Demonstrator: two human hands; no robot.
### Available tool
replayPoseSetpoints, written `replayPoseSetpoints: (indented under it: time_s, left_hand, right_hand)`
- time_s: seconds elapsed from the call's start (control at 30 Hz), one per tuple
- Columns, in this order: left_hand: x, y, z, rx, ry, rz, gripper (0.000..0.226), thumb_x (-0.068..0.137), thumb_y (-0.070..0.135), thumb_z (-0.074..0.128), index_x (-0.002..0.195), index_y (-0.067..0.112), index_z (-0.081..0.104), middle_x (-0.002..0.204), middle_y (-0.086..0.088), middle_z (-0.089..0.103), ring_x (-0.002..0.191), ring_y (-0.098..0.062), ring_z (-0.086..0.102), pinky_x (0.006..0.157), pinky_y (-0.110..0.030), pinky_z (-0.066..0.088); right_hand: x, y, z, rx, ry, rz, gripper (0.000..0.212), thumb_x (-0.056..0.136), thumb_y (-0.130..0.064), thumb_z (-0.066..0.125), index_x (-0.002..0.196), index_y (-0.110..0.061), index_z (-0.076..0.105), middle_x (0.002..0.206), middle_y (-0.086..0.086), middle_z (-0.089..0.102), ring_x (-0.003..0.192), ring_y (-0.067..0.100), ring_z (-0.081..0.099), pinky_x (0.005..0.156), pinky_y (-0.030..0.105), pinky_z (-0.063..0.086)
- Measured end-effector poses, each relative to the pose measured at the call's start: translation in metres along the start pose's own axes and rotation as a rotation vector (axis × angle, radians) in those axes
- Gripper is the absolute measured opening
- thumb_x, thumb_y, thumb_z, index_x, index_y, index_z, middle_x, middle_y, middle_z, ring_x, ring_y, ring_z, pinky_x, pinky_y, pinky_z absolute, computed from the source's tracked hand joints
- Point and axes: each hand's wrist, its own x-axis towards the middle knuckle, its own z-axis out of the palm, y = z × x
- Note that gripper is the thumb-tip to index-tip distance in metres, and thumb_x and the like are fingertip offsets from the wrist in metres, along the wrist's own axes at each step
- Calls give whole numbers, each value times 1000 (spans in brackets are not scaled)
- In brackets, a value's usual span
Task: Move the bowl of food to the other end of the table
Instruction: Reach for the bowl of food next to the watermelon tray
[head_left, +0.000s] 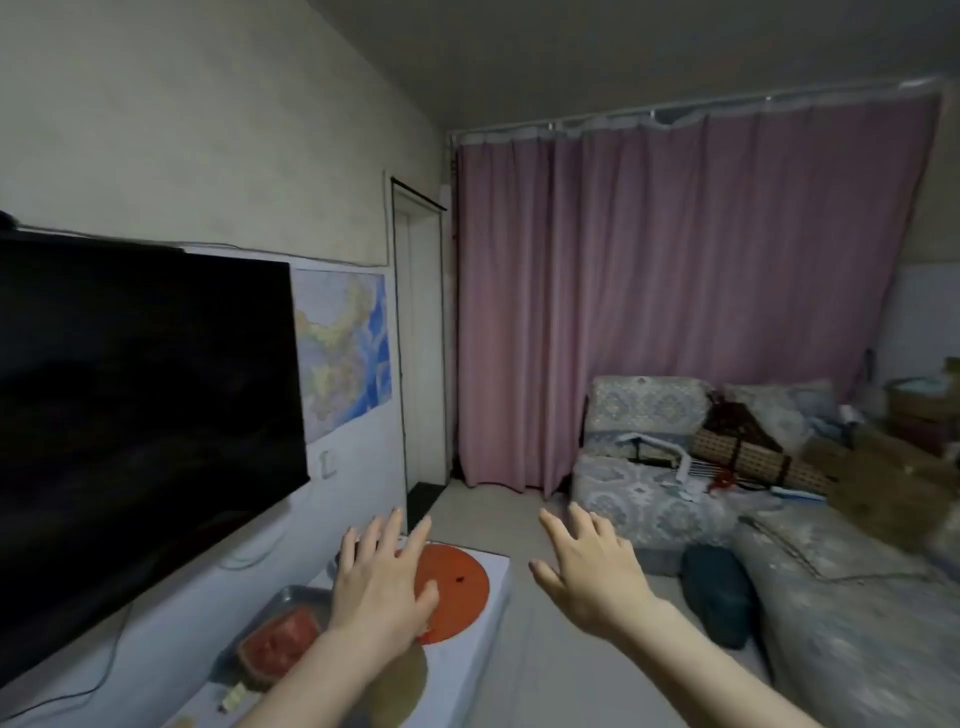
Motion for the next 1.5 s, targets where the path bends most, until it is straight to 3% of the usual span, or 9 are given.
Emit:
replayPoseSetpoints:
  time_s: [0.23, 0.43, 0.8, 1.13, 1.5]
  left_hand:
    - [99, 127, 64, -26, -12, 31, 67, 91, 47, 41, 148, 30, 12, 161, -6, 12, 147, -23, 11, 120, -45, 5]
    - [179, 175, 118, 6, -75, 25, 65, 91, 47, 40, 147, 28, 15, 160, -7, 13, 147, -25, 12, 120, -45, 4]
    - [403, 180, 230, 54, -189, -31, 71, 90, 50, 40, 149, 24, 9, 160, -11, 9, 147, -29, 5, 120, -48, 2]
    - [591, 201, 312, 95, -207, 3, 68, 92, 48, 38, 148, 22, 9, 159, -10, 14, 146, -28, 11, 121, -46, 5]
    - [766, 181, 411, 67, -180, -402, 68, 90, 52, 43, 146, 24, 17, 157, -7, 24, 143, -28, 20, 119, -48, 8]
  right_hand:
    - [75, 144, 4, -102, -45, 42, 58, 98, -47, 37, 148, -23, 22, 155, 11, 24, 138, 33, 26, 108, 45, 32]
    - [152, 218, 34, -92, -111, 38, 60, 97, -47, 38, 149, -22, 21, 152, 12, 28, 135, 34, 30, 105, 46, 34]
    - [380, 284, 101, -53, -218, 2, 60, 97, -46, 40, 149, -22, 20, 154, 11, 25, 136, 34, 29, 108, 47, 32]
    - [584, 356, 153, 3, -253, -17, 59, 97, -45, 40, 148, -20, 22, 149, 13, 31, 134, 36, 31, 107, 48, 32]
    - [845, 386, 237, -9, -349, -400, 60, 96, -47, 41, 147, -21, 21, 151, 13, 30, 130, 34, 36, 105, 47, 34]
